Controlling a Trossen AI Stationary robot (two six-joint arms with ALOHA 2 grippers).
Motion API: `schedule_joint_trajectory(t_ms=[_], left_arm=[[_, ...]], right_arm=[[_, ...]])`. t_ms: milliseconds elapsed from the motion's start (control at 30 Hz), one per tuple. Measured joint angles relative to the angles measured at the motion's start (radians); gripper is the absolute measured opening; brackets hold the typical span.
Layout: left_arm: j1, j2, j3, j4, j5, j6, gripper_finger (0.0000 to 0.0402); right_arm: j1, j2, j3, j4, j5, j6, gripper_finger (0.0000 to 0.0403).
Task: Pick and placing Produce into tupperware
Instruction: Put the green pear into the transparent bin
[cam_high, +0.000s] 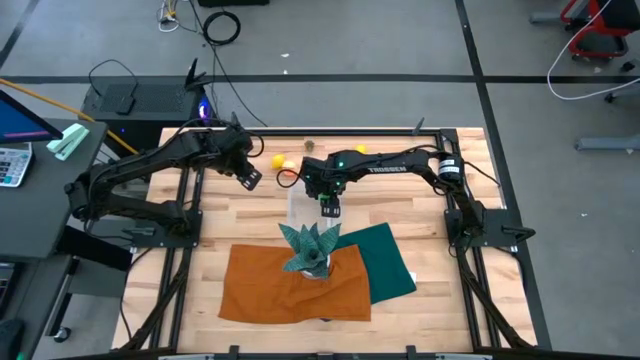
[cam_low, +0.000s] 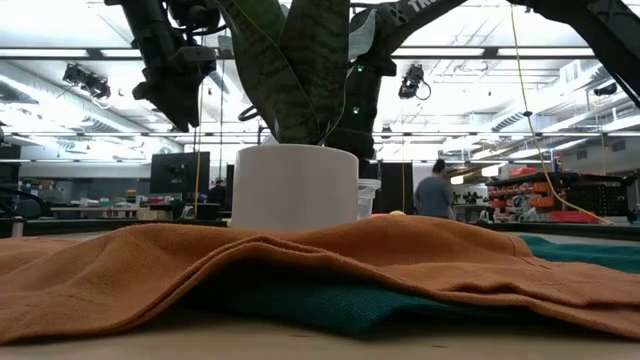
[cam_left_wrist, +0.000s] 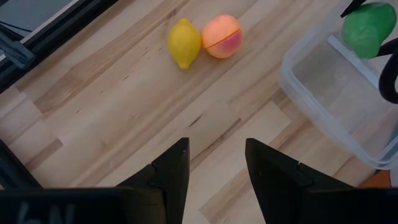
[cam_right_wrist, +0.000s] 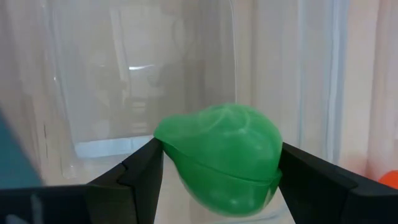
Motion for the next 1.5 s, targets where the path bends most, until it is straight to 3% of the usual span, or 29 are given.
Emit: schedule_joint_trajectory(t_ms=[667,1500], left_arm=[[0.0,0.0,0.0,0.0,0.0,-0.017,0.0165],[0.0,0.0,0.0,0.001,0.0,-0.016,0.0165]], right_arm=[[0.0,0.0,0.0,0.005,-0.039,-0.001,0.0235],[0.0,0.0,0.0,-0.011,-0.039,-0.001,0.0265]])
